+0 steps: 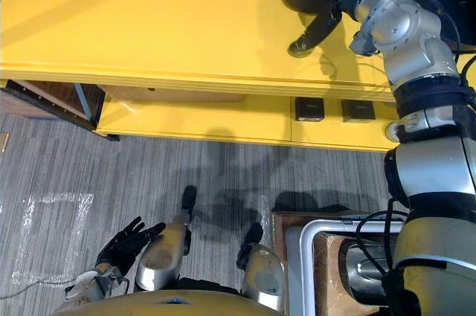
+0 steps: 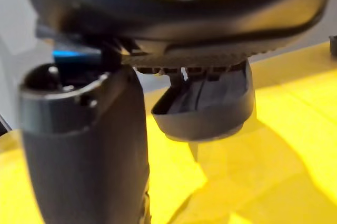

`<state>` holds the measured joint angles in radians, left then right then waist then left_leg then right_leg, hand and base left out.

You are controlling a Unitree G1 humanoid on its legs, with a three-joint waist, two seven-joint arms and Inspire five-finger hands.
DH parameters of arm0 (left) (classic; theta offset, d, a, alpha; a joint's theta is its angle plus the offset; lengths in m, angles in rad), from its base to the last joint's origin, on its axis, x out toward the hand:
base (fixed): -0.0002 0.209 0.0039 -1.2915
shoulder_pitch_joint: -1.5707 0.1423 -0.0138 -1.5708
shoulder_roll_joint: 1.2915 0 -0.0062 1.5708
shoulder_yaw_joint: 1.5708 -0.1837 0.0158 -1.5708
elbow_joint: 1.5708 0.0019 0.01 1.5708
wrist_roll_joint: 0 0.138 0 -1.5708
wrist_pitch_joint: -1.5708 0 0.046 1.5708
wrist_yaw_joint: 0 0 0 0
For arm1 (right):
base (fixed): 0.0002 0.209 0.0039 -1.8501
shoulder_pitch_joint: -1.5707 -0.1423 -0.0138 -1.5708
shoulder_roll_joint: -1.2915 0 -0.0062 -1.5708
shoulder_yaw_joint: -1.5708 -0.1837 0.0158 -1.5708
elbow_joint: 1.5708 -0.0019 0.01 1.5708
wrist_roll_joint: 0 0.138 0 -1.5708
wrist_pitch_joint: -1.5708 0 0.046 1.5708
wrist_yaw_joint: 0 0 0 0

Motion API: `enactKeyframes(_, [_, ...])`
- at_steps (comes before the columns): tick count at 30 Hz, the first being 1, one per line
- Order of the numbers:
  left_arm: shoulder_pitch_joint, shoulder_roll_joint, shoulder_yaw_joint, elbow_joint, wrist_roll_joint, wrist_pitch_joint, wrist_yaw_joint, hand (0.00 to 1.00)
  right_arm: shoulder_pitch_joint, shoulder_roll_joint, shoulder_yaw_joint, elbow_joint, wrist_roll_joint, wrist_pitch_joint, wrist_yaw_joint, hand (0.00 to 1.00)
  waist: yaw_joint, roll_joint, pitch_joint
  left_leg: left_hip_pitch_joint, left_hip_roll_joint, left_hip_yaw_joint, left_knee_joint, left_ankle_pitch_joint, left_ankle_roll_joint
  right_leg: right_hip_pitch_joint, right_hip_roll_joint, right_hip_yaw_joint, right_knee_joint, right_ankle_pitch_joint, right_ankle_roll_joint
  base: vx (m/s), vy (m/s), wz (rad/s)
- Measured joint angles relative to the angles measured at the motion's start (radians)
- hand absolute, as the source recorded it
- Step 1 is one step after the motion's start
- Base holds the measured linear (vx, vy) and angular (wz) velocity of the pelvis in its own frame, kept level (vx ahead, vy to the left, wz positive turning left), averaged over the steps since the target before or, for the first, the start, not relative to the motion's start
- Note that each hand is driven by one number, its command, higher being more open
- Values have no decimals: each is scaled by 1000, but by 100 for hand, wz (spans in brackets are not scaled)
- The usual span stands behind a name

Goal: Walk over and take three plastic housings, then place them on the shelf

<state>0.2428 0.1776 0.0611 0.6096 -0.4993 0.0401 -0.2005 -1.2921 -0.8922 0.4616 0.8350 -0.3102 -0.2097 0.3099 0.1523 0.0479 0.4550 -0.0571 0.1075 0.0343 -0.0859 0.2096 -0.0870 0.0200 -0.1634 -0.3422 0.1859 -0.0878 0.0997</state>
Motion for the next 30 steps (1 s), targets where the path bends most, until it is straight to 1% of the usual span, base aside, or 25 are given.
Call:
enactKeyframes(1, [-1, -3, -2, 0, 0, 0, 0, 100, 0, -10, 0, -34, 0, -3, 8, 100, -1, -5, -5, 5, 8, 14, -1, -5, -3, 2, 9, 15, -15, 9, -2, -23, -31, -31])
enactKeyframes(3, [-3, -4, -6, 11, 0, 0, 0, 100, 0, -28, 0, -88, 0, -9, 31, 100, -18, -18, -13, 7, 17, 22, -3, -6, -5, 10, 22, 21, -40, 23, -6, -24, -42, -22])
enactKeyframes(4, [-3, -4, -7, 25, 1, 2, 0, 100, 1, -34, 0, -112, 0, -15, 48, 100, -27, -31, -22, 12, 22, 28, -3, -8, -8, 18, 29, 25, -56, 30, -7, -15, -45, -15])
enactKeyframes(7, [-2, -10, -8, 69, 6, 4, 10, 100, 35, -55, -1, -185, 0, -14, 89, 100, -47, -52, -78, 14, 27, 44, -3, -16, -10, 19, 35, 38, -77, 36, -8, 21, -38, -16])
enactKeyframes(8, [-2, -10, -8, 85, 35, 4, 21, 100, 72, -75, -10, -248, 1, -11, 113, 100, -50, -58, -110, 18, 28, 53, -3, -20, -11, 23, 37, 45, -89, 41, -8, 57, -35, -13])
enactKeyframes(10, [-2, -12, -8, 90, 39, 4, 28, 100, 99, -89, -13, -303, 1, 0, 139, 100, -57, -61, -126, 34, 28, 58, -4, -23, -13, 43, 39, 49, -105, 47, -7, 38, -27, -9])
enactKeyframes(12, [-1, -13, -8, 98, 40, 4, 42, 100, 135, -89, -16, -370, 4, 34, 166, 100, -74, -64, -162, 38, 33, 60, -4, -25, -15, 53, 45, 49, -120, 53, -9, 7, -33, -5])
enactKeyframes(13, [-1, -13, -8, 99, 40, 4, 46, 100, 144, -89, -20, -386, 7, 42, 166, 100, -75, -65, -165, 42, 35, 64, -4, -26, -16, 55, 47, 52, -121, 54, -10, -8, -30, -15])
enactKeyframes(14, [-2, -13, -8, 104, 40, 5, 51, 100, 157, -89, -21, -413, 27, 64, 165, 100, -74, -66, -169, 50, 40, 71, -4, -28, -19, 59, 51, 61, -122, 55, -11, -42, -41, -17])
enactKeyframes(15, [-2, -13, -8, 118, 40, 6, 57, 100, 182, -89, -33, -439, 53, 79, 165, 100, -75, -67, -185, 50, 43, 74, -4, -29, -19, 58, 56, 65, -126, 56, -12, -40, -35, -16])
enactKeyframes(17, [-2, -14, -8, 140, 39, 6, 64, 100, 207, -86, -37, -459, 77, 103, 163, 100, -74, -68, -207, 51, 44, 79, -4, -29, -19, 62, 62, 70, -139, 63, -13, -30, -24, -9])
enactKeyframes(18, [-2, -14, -8, 144, 39, 6, 66, 100, 210, -81, -38, -459, 84, 110, 161, 100, -74, -68, -209, 55, 44, 80, -4, -29, -19, 65, 62, 71, -139, 64, -14, -22, -15, -8])
enactKeyframes(22, [-2, -15, -8, 178, 39, 6, 67, 100, 216, -7, -38, -448, 81, 136, 158, 100, -74, -68, -228, 68, 44, 79, -4, -30, -20, 86, 65, 69, -162, 75, -14, -37, -12, -1])
enactKeyframes(24, [-1, -15, -8, 186, 39, 6, 67, 100, 216, 33, -37, -425, 78, 144, 159, 100, -70, -70, -234, 67, 44, 70, -4, -30, -19, 100, 65, 58, -181, 83, -11, -17, -16, 14])
enactKeyframes(25, [-1, -15, -8, 187, 39, 6, 67, 100, 216, 50, -36, -406, 73, 157, 160, 100, -67, -71, -234, 67, 44, 61, -4, -31, -18, 106, 65, 47, -191, 86, -9, -37, -18, 20])
enactKeyframes(28, [-1, -14, -7, 186, 39, 7, 69, 100, 214, 96, -33, -294, -4, 220, 163, 100, -30, -78, -239, 54, 37, 39, -4, -33, -13, 113, 64, 24, -207, 90, -5, -24, -11, 24])
enactKeyframes(30, [0, -14, -7, 186, 39, 7, 70, 100, 202, 121, -28, -216, -56, 261, 161, 100, -16, -80, -240, 40, 32, 23, -4, -29, -10, 112, 62, 6, -209, 93, -8, 4, -10, 31])
